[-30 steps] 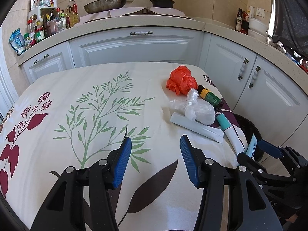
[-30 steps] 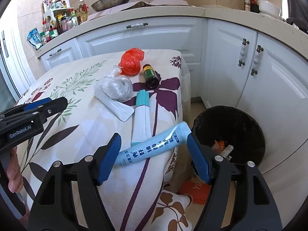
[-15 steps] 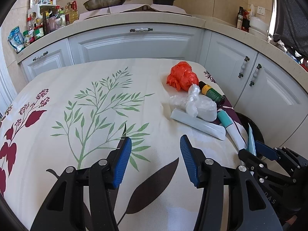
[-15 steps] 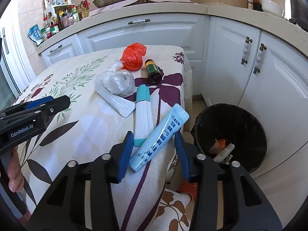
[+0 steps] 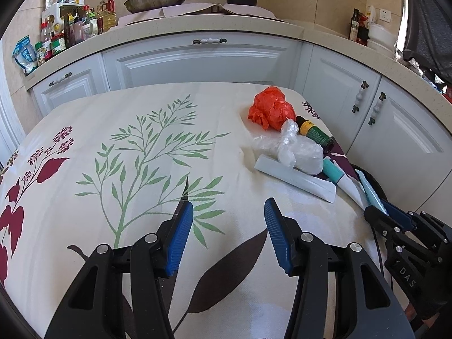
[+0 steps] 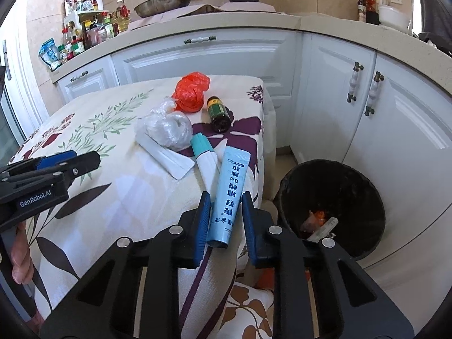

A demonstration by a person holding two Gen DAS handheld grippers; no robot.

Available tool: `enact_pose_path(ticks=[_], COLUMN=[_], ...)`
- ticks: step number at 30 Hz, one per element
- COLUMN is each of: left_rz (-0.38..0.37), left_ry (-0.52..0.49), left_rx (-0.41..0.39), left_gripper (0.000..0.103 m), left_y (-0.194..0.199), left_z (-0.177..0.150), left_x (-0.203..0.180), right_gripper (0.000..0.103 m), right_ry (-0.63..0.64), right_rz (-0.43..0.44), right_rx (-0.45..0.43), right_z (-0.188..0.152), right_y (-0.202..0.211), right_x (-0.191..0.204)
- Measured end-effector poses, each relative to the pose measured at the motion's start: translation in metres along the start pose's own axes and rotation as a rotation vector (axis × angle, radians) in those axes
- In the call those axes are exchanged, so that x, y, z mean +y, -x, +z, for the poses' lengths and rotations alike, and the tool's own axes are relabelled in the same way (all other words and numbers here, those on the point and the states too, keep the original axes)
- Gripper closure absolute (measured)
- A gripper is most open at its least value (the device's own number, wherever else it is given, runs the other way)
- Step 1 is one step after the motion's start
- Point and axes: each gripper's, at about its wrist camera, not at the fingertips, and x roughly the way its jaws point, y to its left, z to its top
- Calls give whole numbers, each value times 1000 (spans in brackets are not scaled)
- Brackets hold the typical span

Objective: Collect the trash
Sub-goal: 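Close the right tool on the light blue toothpaste tube, then lift the blue tube with the right tool while the left tool grasps the white teal-capped tube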

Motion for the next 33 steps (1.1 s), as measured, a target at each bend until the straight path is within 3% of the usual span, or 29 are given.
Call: enact_pose_path(ticks=[8,28,29,31,33], left_rz=[2,5,4,4,4], left_ry=[1,6,6,5,4], left_rx=[-1,8,8,8,9], left_gripper=[51,51,51,51,51], left_y=[0,-2,-2,-2,-2], left_z=[0,-1,-1,-1,-1], left_x=[1,2,2,2,2], right_gripper=[81,75,76,87,88], right_ry=[-2,-43,-42,-38,-50], right_rz=[21,53,52,52,56], right_rx=[-18,30,30,31,22], right_z=[5,-2,-3,-3,-3], right_y=[5,-2,-2,-2,0], right_x=[1,-3,-3,-3,-5])
